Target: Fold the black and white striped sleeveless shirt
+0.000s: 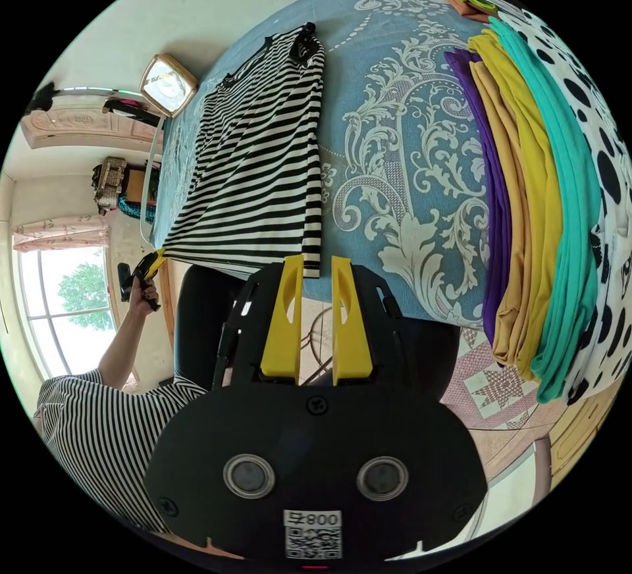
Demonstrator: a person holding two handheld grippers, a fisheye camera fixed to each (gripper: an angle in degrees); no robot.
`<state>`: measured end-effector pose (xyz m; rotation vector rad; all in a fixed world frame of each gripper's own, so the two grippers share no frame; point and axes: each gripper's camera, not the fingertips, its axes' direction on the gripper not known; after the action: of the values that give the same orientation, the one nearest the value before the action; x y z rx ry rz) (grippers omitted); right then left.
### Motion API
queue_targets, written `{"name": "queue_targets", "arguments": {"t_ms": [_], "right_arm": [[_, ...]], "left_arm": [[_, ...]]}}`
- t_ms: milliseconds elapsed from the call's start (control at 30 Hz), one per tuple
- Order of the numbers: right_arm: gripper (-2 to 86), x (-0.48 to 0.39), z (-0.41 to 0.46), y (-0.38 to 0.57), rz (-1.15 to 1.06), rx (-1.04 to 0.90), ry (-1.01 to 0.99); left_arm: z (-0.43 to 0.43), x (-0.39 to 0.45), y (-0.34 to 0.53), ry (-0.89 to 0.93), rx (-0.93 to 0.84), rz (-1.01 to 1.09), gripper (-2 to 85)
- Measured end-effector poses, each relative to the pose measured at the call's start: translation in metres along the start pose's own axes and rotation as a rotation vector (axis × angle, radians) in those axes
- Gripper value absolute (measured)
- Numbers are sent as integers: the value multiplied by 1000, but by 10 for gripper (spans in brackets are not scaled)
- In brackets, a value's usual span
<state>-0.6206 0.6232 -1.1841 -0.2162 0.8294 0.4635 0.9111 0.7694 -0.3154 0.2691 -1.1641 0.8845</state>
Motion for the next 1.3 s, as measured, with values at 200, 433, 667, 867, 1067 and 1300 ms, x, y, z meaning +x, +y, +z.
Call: {"name": "queue_targets", "arguments": {"t_ms": [200,433,667,867,1067,1300], "right_arm": [[79,-6,-5,-5,-12,-20,15],[85,-20,-12,-14,-49,-60,106],[69,-30,-16,-23,-65,-105,259],[30,-26,-33,-24,-90,-125,274],[9,-15,-86,-9,-115,-76,199],[5,9,-157,25,-118,15,139]], "left_arm": [[-9,0,-2,12,-1,-4,25],[-16,6,-7,23,-10,10,26],[-19,11,-16,23,-31,12,27],[-25,15,-26,35,-37,12,27],[-42,30,-32,86,-35,60,28],[-45,43,-28,128,-106,109,28]]}}
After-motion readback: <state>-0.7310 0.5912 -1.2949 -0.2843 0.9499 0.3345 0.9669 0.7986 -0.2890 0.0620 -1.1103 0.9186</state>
